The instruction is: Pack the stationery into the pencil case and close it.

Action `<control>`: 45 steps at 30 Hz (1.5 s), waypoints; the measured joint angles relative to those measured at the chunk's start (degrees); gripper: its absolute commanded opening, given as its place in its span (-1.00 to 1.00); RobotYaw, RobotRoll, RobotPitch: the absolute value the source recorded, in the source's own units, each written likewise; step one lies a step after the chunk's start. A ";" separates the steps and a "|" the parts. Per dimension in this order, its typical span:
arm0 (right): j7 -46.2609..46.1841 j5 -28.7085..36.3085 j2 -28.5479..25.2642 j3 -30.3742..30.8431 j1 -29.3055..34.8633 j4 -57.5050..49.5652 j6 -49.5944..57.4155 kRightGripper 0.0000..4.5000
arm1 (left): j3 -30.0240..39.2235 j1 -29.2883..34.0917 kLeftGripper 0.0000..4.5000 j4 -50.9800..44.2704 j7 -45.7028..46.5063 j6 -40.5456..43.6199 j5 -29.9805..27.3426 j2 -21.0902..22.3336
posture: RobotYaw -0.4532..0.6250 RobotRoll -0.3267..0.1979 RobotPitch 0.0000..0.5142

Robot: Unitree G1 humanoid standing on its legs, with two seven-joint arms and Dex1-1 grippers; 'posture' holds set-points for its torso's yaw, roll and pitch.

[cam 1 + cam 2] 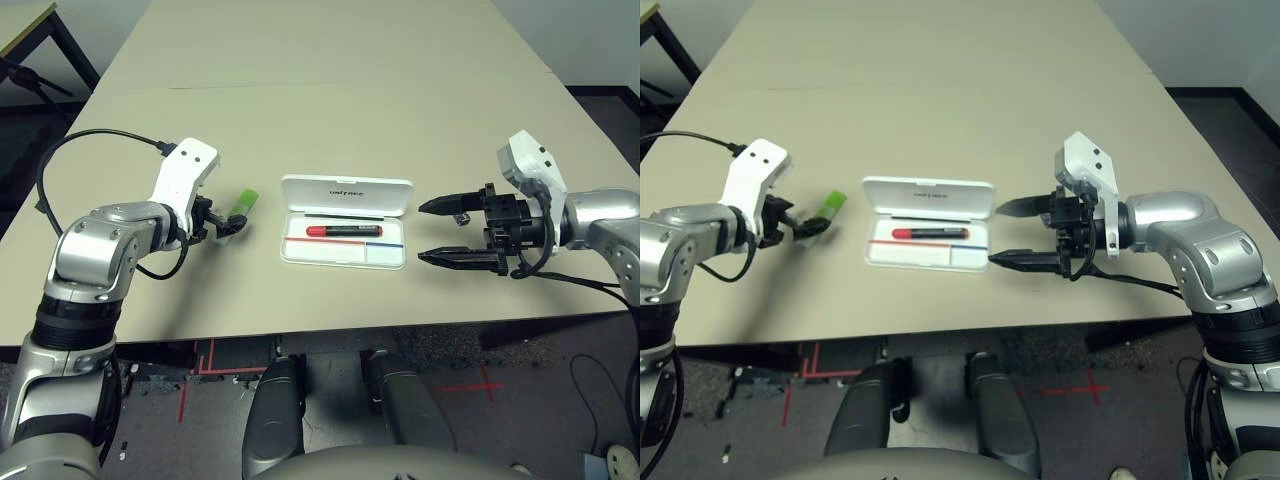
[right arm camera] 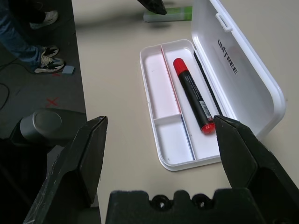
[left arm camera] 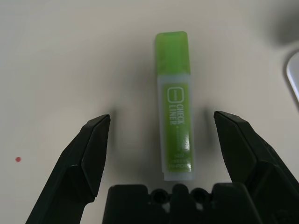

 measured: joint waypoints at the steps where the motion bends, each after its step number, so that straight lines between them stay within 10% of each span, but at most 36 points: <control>1: -0.06 -0.05 0.00 0.00 0.06 -0.07 -0.05 0.99 | -0.34 -0.20 1.00 0.80 0.23 0.09 0.01 -0.09 | -0.21 0.25 -0.35; 20: -1.42 -0.17 0.73 0.08 1.80 -1.76 -0.84 0.99 | -5.77 -4.77 1.00 11.22 -0.56 -4.95 1.59 -2.63 | -0.28 0.25 -0.25; 30: -1.58 -0.72 0.72 0.18 2.10 -1.82 -1.58 1.00 | -5.74 -4.18 -0.48 11.50 -1.83 -7.15 1.59 -3.05 | -0.25 0.25 -0.24; 32: -1.58 -0.76 0.73 0.33 2.08 -1.82 -1.67 1.00 | -5.78 -3.69 -0.52 11.15 -2.78 -7.91 1.59 -2.41 | -0.25 0.25 -0.24; 45: -1.27 -2.38 1.42 2.30 0.67 -0.41 -3.58 1.00 | -6.10 8.68 -0.52 3.01 -23.00 -27.43 1.36 16.85 | -0.20 0.25 -0.30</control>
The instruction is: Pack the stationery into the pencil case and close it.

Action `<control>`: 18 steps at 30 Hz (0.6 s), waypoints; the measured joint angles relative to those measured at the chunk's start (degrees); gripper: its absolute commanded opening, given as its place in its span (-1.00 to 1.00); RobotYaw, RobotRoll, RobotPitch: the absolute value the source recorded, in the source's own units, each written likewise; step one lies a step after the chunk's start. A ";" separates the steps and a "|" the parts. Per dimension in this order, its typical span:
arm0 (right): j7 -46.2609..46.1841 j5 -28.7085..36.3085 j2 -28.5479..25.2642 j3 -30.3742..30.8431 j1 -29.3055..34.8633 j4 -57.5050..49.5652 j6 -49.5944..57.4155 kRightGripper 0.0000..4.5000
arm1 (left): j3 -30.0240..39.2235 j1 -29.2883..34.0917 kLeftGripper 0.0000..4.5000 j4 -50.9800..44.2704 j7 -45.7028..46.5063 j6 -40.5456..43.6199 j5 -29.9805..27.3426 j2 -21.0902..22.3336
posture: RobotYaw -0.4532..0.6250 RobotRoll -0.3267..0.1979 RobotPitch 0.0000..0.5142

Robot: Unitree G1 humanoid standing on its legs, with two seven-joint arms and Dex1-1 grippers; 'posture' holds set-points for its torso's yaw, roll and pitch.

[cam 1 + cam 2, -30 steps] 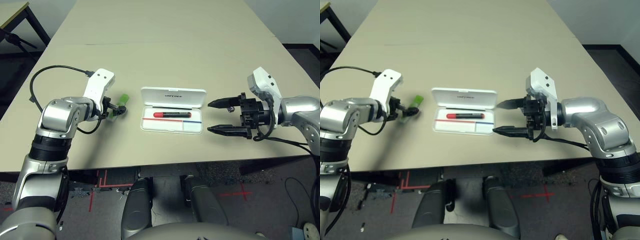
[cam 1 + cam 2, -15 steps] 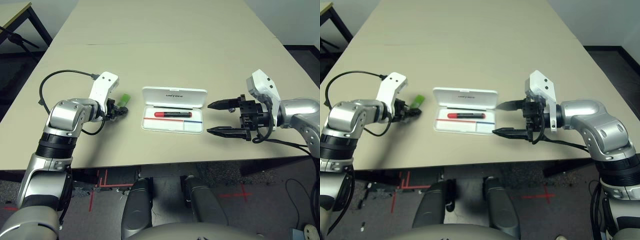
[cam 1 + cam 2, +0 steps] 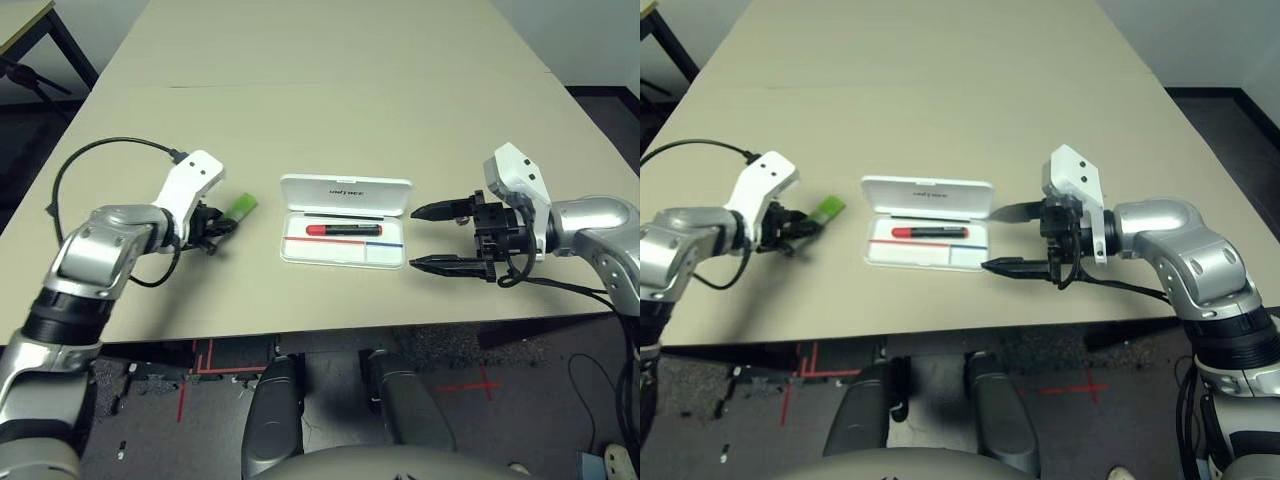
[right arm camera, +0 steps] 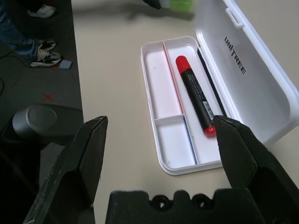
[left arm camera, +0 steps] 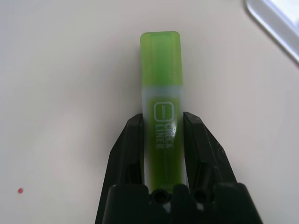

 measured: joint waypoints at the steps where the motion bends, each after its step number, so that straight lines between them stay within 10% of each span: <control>1: 0.03 -0.22 0.01 0.01 -0.01 0.30 -0.17 1.00 | 0.63 0.91 -0.52 -0.35 -1.75 -1.47 -0.20 1.25 | -0.19 0.25 -0.30; 10: 1.05 -1.63 0.31 0.49 -0.49 2.52 -1.99 1.00 | 4.04 5.40 -0.52 -10.53 -14.71 -12.17 -4.70 3.36 | -0.18 0.25 -0.32; 18: 1.96 -2.82 0.55 1.49 -1.05 4.27 -2.82 1.00 | -4.87 -4.53 -0.52 -11.33 -15.33 -16.29 -0.24 -3.45 | -0.18 0.25 -0.34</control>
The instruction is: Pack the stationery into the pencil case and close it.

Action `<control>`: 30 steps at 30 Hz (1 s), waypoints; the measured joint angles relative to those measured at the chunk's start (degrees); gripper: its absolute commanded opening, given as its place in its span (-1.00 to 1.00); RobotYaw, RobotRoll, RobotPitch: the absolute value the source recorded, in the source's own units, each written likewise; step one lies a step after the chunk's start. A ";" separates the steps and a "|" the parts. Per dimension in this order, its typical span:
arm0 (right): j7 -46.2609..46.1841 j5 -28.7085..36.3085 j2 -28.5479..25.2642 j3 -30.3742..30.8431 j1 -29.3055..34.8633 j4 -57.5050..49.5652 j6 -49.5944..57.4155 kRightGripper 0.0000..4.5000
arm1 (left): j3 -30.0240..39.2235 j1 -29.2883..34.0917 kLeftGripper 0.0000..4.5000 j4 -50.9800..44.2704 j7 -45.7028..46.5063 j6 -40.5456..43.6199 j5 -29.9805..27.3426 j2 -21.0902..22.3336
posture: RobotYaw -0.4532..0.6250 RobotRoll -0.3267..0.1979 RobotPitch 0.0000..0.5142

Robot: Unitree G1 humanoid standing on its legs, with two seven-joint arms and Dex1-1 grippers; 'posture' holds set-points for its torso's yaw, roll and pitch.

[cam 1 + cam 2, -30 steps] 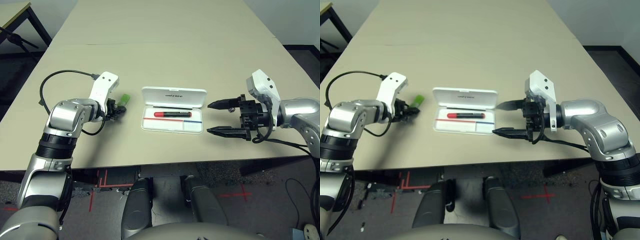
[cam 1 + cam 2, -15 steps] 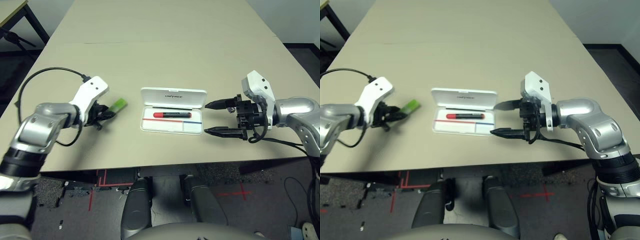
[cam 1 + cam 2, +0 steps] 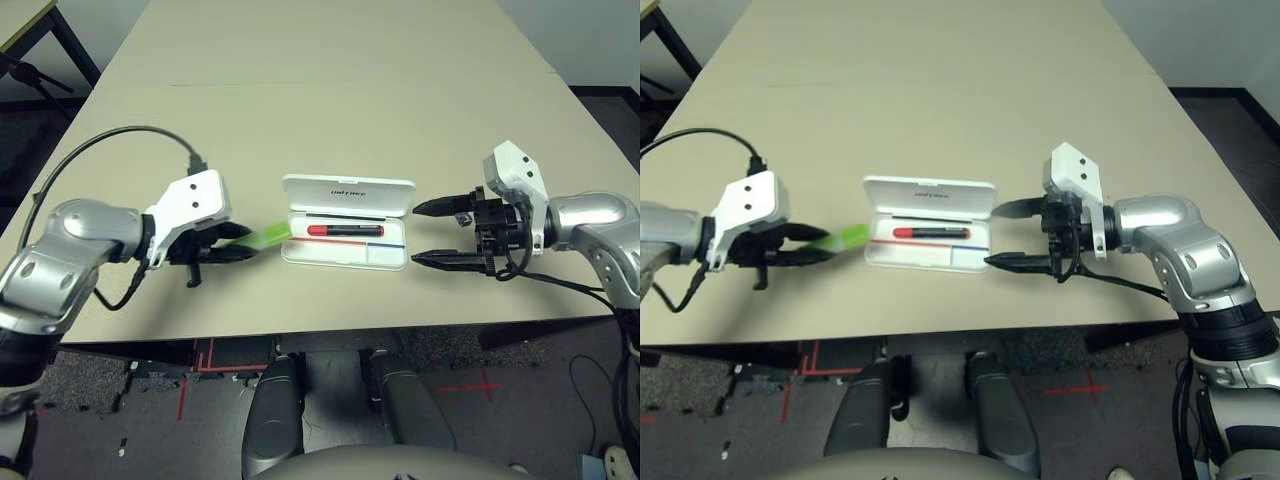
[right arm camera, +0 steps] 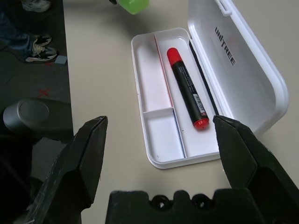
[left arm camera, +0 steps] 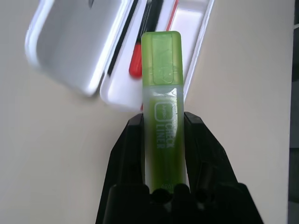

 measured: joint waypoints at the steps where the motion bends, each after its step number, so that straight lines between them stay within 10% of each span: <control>1: 0.03 -0.05 0.13 0.30 -0.04 0.02 -0.30 1.00 | -1.72 -1.01 -0.52 0.07 -0.27 -0.85 0.90 -1.13 | -0.18 0.25 -0.34; 30: 0.15 -3.45 0.51 0.77 0.61 1.18 -2.79 1.00 | -15.14 -11.86 -0.52 17.57 -5.97 -14.69 15.55 -18.44 | -0.23 0.25 -0.38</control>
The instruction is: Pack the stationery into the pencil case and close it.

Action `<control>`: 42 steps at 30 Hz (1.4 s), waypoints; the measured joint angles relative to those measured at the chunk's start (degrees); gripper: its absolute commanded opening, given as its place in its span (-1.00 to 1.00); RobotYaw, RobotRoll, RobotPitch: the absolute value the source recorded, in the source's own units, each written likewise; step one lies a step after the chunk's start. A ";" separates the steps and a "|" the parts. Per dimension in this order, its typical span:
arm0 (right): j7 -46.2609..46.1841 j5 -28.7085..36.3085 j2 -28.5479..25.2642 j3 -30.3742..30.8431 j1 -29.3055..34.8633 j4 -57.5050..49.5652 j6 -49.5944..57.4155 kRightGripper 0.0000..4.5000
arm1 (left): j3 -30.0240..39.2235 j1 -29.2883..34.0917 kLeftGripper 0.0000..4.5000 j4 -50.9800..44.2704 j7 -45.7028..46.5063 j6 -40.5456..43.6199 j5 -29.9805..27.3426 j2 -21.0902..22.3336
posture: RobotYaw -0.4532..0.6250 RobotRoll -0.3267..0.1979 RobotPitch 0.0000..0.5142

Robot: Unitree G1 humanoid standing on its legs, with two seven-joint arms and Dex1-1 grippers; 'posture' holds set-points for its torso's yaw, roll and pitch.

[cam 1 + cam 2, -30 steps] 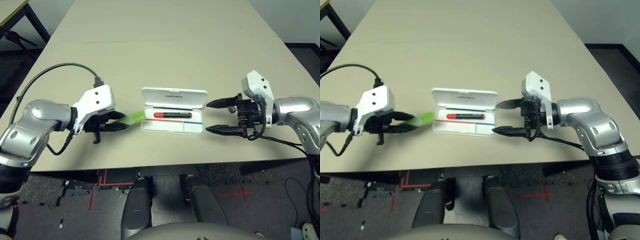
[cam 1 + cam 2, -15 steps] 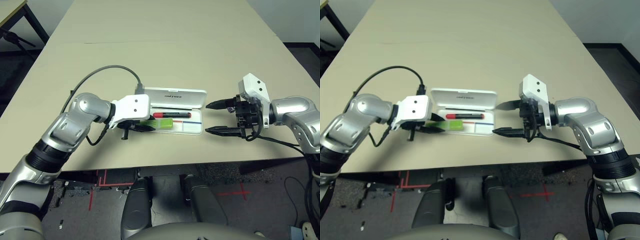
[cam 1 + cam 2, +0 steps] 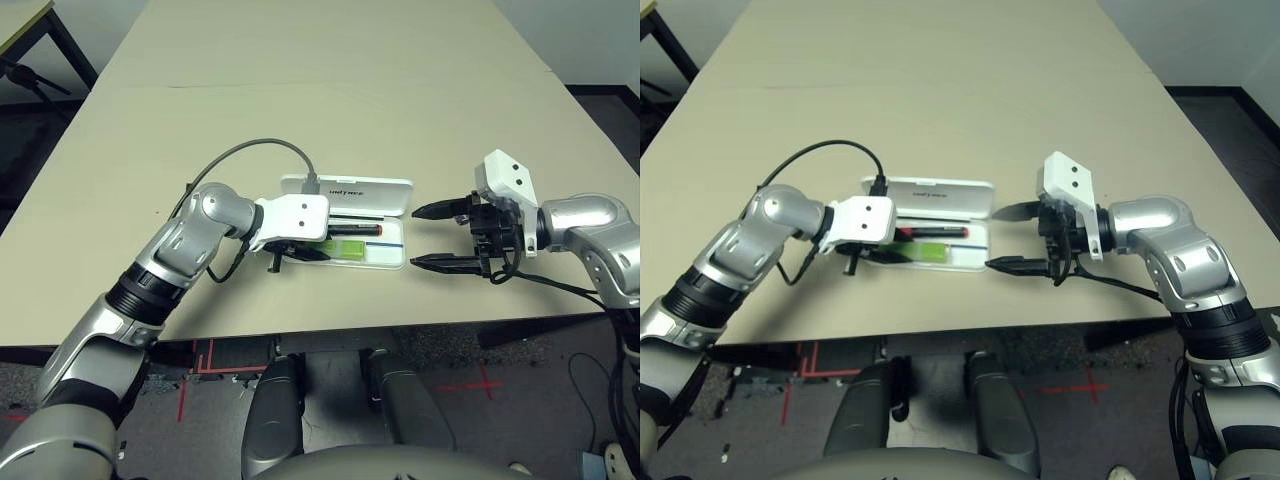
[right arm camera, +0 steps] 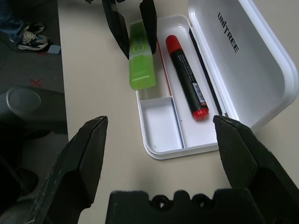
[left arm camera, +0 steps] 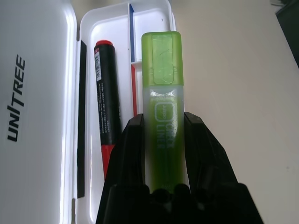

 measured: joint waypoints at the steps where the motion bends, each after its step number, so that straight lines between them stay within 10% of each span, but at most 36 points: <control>1: 0.00 -0.09 0.00 0.00 0.04 0.00 -0.07 1.00 | -0.16 0.00 -0.52 0.50 0.00 -0.04 0.27 -0.24 | -0.23 0.25 -0.38; 4: -0.01 -0.33 0.01 0.00 0.24 0.00 -0.13 1.00 | -0.23 0.00 -0.52 0.67 0.00 -0.04 0.84 -0.68 | -0.23 0.25 -0.37; 13: -0.05 -0.72 0.36 0.01 0.72 0.00 -0.64 1.00 | 0.06 0.03 0.99 0.39 0.08 1.81 1.46 -0.46 | -0.23 0.25 -0.35; 42: 1.21 -2.08 0.59 2.17 0.45 2.22 -1.74 1.00 | 9.45 4.05 0.99 -6.63 0.57 5.12 -2.95 5.22 | -0.17 0.25 -0.33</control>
